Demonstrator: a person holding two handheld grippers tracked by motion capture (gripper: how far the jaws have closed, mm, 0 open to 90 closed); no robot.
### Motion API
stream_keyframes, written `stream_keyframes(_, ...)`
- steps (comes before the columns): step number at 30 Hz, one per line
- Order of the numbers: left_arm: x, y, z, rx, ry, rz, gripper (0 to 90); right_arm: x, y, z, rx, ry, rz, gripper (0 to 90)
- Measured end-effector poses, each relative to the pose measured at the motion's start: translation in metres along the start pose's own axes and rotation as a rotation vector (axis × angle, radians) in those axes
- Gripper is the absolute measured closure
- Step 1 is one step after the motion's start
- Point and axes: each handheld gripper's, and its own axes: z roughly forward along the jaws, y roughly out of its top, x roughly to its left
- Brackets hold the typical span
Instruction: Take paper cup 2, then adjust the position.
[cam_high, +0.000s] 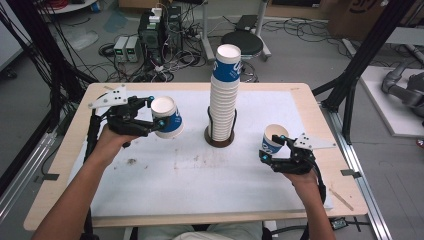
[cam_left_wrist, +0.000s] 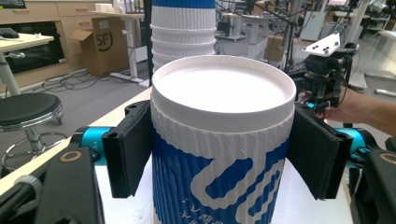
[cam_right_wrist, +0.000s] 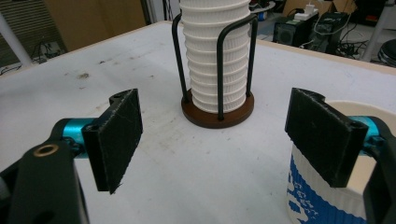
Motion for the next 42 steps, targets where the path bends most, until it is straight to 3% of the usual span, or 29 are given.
stream_keyframes(10,0.001,-0.013,0.005,0.006,-0.001,-0.020,27.3,0.001,0.000,0.001,0.010,0.004,-0.006,19.4)
stream_keyframes(22,-0.007,-0.030,0.019,0.034,-0.057,-0.031,27.3,0.002,-0.001,0.002,-0.001,0.015,-0.002,19.4)
stream_keyframes(31,-0.021,-0.042,0.032,0.035,-0.101,-0.033,27.4,0.011,-0.001,0.011,0.011,0.087,-0.025,19.4)
stream_keyframes(36,-0.030,-0.044,0.038,0.025,-0.129,-0.007,27.3,0.020,0.003,0.017,0.007,0.137,-0.048,19.4)
stream_keyframes(42,-0.034,-0.052,0.043,0.017,-0.147,-0.022,27.3,0.030,0.007,0.030,0.032,0.200,-0.077,19.4)
